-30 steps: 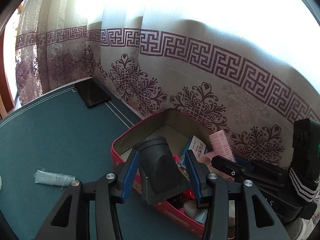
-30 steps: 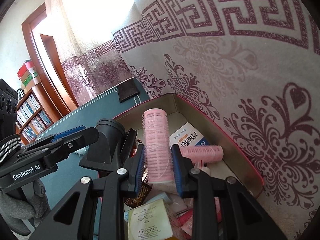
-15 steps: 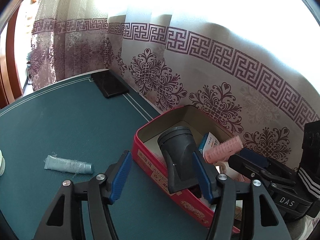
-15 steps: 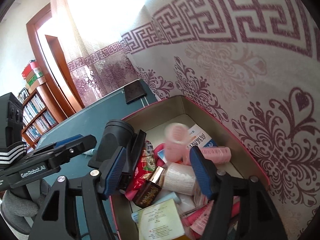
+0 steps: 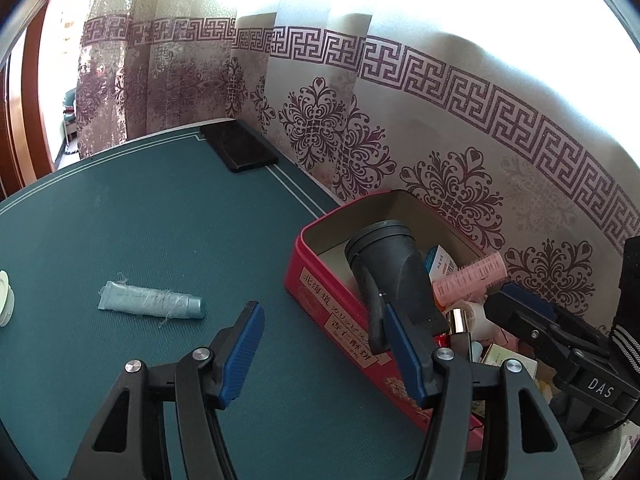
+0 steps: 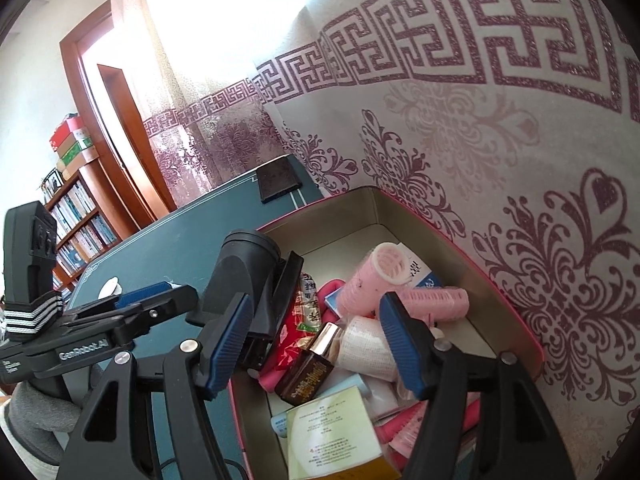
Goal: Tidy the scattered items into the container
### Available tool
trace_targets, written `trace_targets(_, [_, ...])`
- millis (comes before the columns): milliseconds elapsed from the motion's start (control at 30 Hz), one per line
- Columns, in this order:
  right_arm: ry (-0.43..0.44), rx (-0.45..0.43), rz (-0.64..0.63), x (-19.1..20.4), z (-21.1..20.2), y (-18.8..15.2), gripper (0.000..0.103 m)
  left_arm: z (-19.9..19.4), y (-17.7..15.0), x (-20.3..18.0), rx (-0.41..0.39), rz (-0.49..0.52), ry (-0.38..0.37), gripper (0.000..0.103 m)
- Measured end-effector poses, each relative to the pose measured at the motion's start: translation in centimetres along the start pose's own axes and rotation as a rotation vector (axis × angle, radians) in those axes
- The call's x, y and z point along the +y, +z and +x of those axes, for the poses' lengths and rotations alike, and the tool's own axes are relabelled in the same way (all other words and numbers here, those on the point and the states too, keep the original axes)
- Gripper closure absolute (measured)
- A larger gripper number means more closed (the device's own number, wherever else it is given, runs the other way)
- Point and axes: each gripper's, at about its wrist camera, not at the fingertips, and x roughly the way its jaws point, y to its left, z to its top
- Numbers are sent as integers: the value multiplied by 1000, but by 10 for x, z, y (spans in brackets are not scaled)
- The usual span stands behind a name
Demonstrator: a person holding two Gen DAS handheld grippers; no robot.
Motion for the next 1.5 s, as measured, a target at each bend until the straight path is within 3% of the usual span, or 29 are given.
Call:
trace_targets(233, [-3,4,6,0,0,-2,30,11,2,-3,10,13,2,39])
trace_targets(533, [-3,7,7,1,0,-2,30,28,19,-3,-5,34,25,32])
trace_targets(900, [5,4,-3,8,-2,-3,28,15,21,9,-42,-25,57,27])
trace_targets(1000, [11,6,-2,9,-1,-3,27,14,27,11,-59,-3,104,27])
trace_targets(1167, [17,5,1,9,-2,-4,27,36,31,18,-13,8,161,26])
trace_targets(1267, [16,10,8,8,-1,-5,27,44,31,14,-16,31,180,19])
trace_targets(1400, [15,17,17,8,0,-7,27,58,29,-1,27,103,167,19])
trace_targets(1500, [14,14,13,9,-2,-7,27,57,25,-4,26,101,158,18])
